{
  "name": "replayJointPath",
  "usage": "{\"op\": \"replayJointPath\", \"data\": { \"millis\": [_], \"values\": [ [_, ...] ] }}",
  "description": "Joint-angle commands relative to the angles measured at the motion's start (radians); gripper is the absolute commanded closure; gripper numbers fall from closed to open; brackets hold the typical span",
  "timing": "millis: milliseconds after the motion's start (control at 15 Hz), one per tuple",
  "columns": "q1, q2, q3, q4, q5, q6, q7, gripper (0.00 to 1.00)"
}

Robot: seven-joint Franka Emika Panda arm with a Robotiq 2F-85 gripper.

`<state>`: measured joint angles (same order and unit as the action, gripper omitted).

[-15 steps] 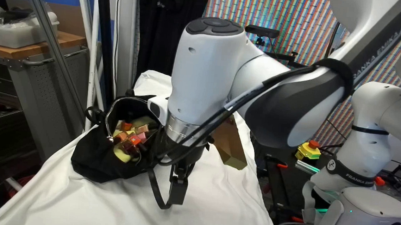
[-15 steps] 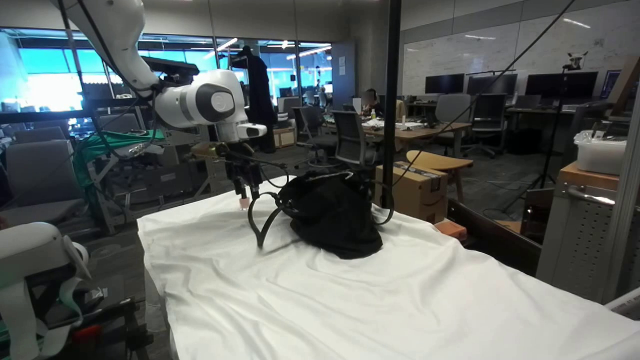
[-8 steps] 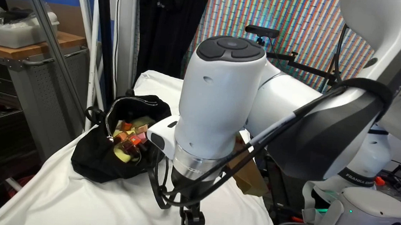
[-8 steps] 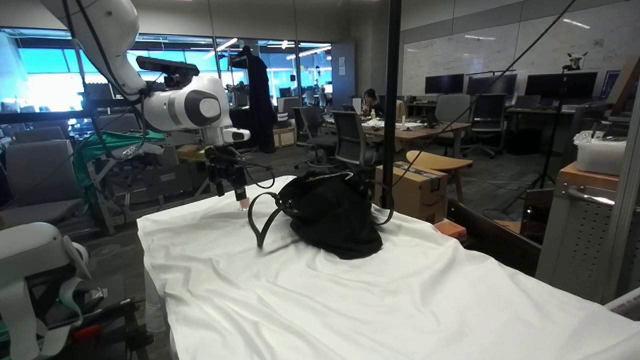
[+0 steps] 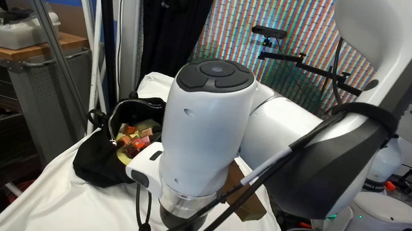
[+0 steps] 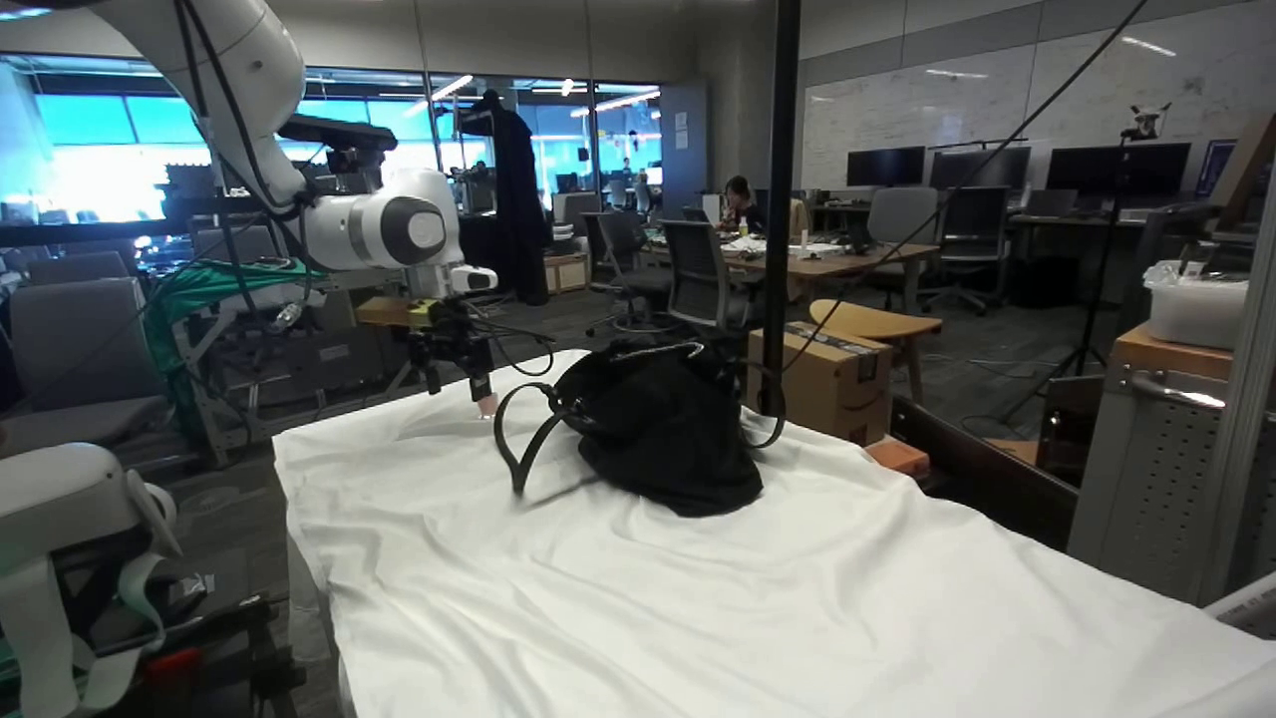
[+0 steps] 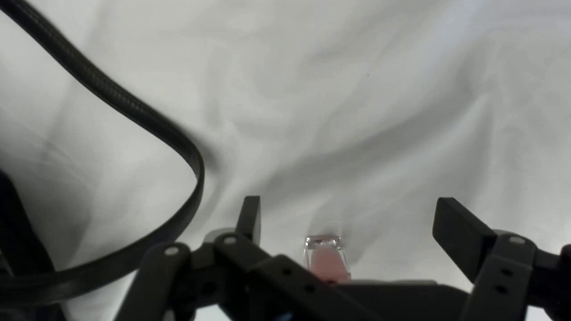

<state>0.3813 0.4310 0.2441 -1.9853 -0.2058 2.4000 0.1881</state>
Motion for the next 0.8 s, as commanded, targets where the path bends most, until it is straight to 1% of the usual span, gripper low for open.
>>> {"op": "replayJointPath", "data": {
  "millis": [0,267,733],
  "values": [
    [0.014,0.071,-0.004,0.106,0.006,-0.031,-0.062,0.0],
    [0.027,0.129,-0.017,0.186,-0.007,-0.047,-0.09,0.0],
    [0.036,0.229,-0.031,0.321,-0.016,-0.106,-0.15,0.0]
  ]
}}
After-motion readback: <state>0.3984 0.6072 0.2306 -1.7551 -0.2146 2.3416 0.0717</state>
